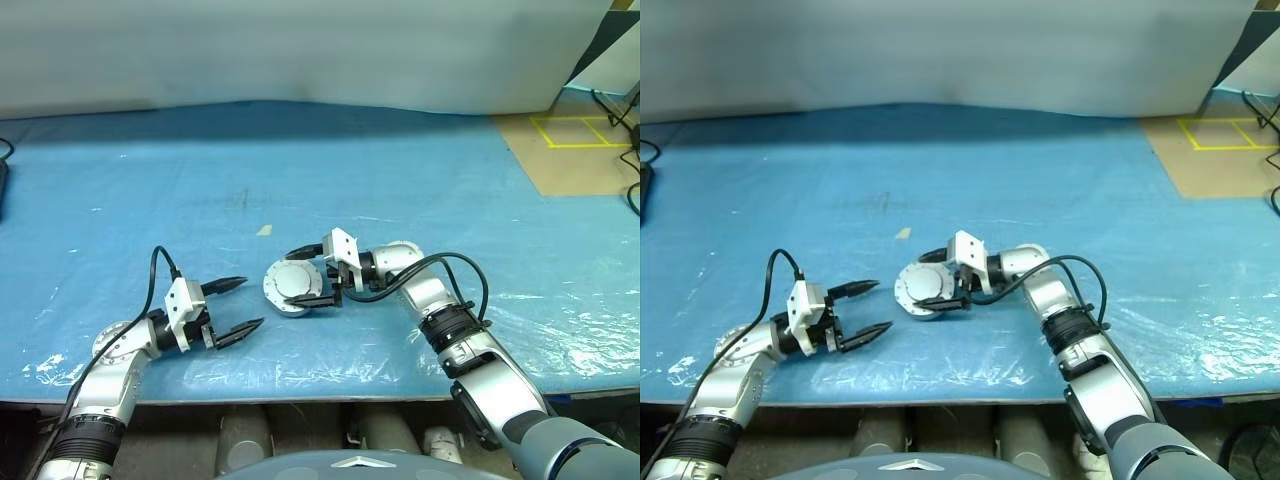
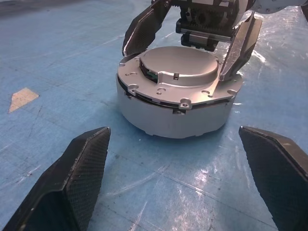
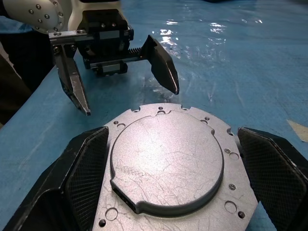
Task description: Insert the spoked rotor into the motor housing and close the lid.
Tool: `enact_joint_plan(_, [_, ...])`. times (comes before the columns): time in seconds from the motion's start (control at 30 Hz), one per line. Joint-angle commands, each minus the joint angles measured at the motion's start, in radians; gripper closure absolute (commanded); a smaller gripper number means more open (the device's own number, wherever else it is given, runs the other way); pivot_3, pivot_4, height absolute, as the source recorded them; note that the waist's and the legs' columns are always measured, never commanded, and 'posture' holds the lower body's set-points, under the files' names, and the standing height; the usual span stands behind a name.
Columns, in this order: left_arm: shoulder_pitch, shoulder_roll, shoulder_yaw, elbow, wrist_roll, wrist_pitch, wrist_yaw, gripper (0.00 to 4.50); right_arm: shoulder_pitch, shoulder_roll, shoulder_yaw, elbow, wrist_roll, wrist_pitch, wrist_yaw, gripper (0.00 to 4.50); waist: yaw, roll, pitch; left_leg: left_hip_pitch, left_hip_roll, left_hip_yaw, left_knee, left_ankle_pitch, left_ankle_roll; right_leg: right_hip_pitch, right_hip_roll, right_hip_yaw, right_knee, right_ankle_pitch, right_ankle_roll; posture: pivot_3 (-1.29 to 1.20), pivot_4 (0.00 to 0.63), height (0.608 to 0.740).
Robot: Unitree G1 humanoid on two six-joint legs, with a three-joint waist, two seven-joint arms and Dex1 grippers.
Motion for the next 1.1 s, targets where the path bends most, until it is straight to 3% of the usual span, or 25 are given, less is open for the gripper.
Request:
enact_joint_plan(0.03, [0.002,0.0,0.009,-0.023,-0.006,-0.006,0.005,0.0,-0.001,-0.011,0.01,0.012,-0.016,-0.011,0.01,0.04,0.0,0.0,0.0,0.0,0.0,0.0,0.0,0.0,0.0,0.0,0.0,0.0,0.0,0.0,0.0,0.0,0.15,0.74])
enact_joint_plan(0.17, [0.003,0.002,0.01,-0.024,-0.008,-0.005,0.006,0.0,0.001,-0.012,0.012,0.025,-0.021,-0.026,0.011,0.04,0.0,0.0,0.0,0.0,0.0,0.0,0.0,0.0,0.0,0.0,0.0,0.0,0.0,0.0,0.0,0.0,0.15,0.74])
enact_joint_plan(0.33, [0.001,0.005,0.012,-0.018,-0.01,-0.007,0.002,0.0,0.002,-0.013,0.016,0.036,-0.027,-0.053,0.008,1.55,0.0,0.0,0.0,0.001,0.0,0.0,0.0,0.0,0.0,0.0,0.0,0.0,0.0,0.0,0.0,0.0,0.15,0.74])
enact_joint_plan(1.1, [0.012,0.015,0.011,-0.115,-0.016,0.066,0.032,0.0,-0.008,-0.026,0.024,-0.075,-0.01,0.069,0.01,1.56,0.0,0.0,0.0,0.001,0.0,0.0,-0.002,0.0,0.0,0.001,0.0,0.0,-0.002,0.0,0.0,0.0,0.15,0.74])
